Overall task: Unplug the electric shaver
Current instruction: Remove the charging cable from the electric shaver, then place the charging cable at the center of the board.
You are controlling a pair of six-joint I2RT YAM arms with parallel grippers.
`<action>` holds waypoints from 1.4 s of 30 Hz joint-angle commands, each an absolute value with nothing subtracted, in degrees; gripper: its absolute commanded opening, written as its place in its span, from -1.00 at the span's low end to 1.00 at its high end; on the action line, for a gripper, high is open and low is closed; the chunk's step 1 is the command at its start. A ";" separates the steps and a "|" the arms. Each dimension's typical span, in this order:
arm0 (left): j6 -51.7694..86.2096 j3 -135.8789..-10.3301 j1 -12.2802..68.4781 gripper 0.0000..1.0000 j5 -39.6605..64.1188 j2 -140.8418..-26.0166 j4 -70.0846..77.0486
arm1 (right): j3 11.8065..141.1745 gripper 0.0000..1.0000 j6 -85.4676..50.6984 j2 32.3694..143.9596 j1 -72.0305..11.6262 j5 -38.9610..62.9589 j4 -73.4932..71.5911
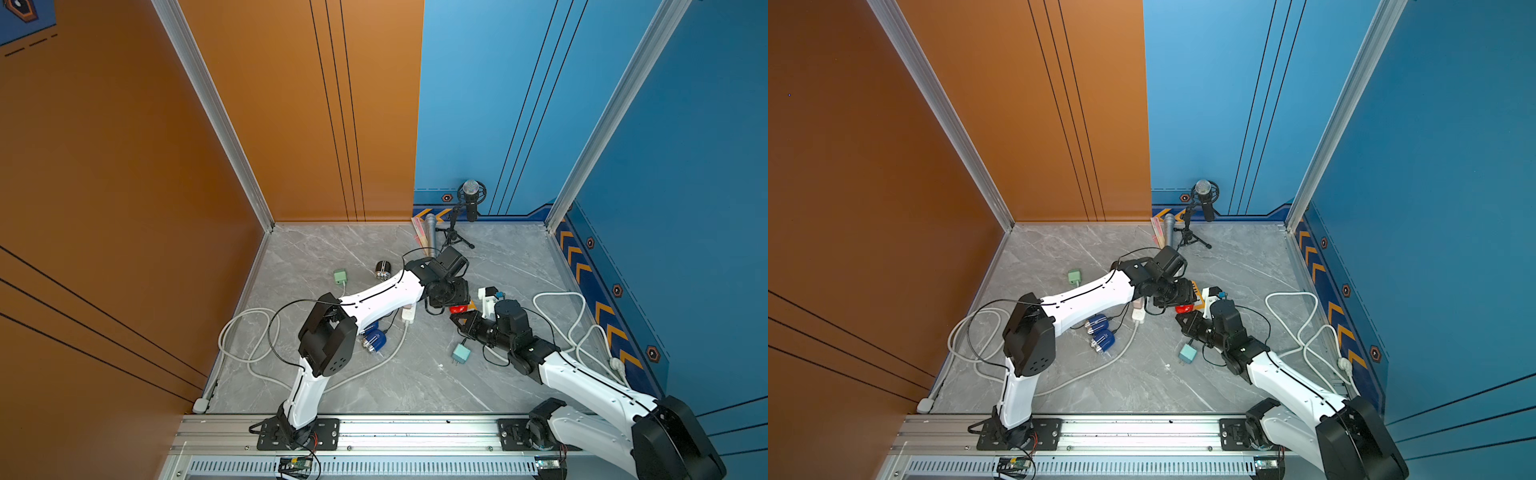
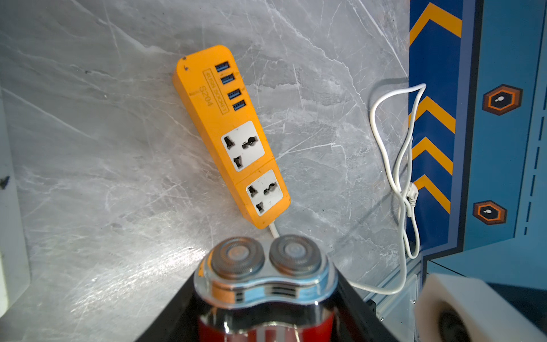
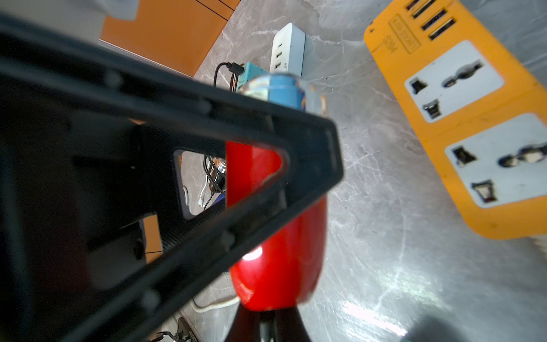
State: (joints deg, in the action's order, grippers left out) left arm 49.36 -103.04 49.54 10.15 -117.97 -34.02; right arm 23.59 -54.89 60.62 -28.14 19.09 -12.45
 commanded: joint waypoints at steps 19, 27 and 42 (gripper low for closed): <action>51.59 -103.53 45.22 -0.06 10.27 -116.63 -31.13 | 15.50 -1.00 -54.87 39.69 -28.95 13.28 1.67; 48.59 -105.80 46.27 -0.05 10.47 -116.16 -31.22 | 17.93 -1.00 -51.80 46.73 -27.95 14.86 2.38; 41.85 -100.08 47.81 -0.04 5.14 -108.93 -31.46 | 33.78 -0.54 -40.98 69.85 -30.08 4.21 19.58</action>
